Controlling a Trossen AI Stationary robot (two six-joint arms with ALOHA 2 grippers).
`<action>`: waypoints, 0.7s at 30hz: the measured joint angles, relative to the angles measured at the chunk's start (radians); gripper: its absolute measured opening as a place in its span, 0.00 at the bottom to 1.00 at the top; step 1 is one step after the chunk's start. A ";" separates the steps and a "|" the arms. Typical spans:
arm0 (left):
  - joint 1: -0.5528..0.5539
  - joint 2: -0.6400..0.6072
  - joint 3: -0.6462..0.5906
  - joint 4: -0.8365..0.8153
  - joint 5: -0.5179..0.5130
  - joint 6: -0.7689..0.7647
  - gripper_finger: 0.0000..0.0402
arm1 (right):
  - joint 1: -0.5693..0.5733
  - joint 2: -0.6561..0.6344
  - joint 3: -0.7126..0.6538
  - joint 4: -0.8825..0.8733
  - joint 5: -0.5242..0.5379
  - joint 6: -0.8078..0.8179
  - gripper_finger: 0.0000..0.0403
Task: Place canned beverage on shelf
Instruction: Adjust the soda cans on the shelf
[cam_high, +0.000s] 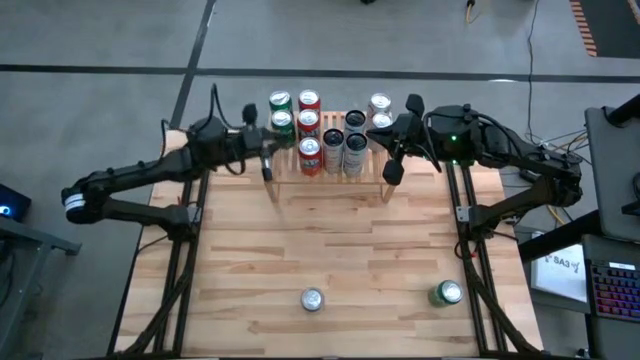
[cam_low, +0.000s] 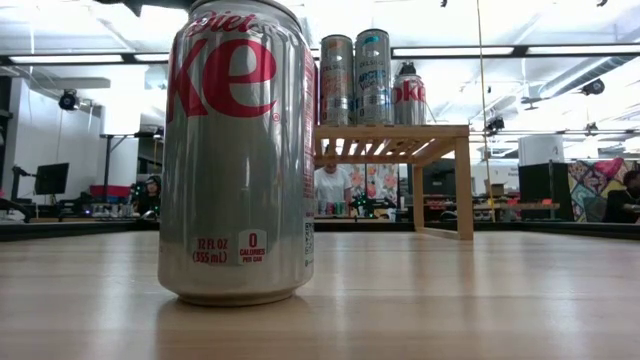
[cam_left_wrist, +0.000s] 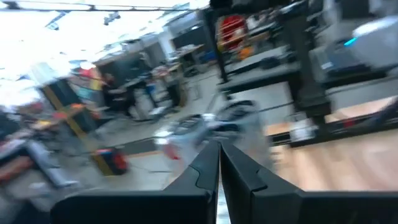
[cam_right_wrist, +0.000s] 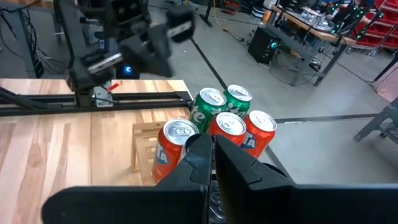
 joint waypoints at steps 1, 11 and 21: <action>0.013 0.009 0.026 -0.018 -0.011 0.027 0.00 | 0.000 0.000 0.000 0.000 0.000 0.000 0.02; 0.175 0.239 0.352 -0.327 -0.011 0.115 0.00 | 0.000 0.000 0.000 -0.003 0.000 -0.003 0.02; 0.198 0.431 0.569 -0.582 0.042 0.182 0.00 | 0.000 0.000 -0.011 -0.004 0.001 -0.004 0.02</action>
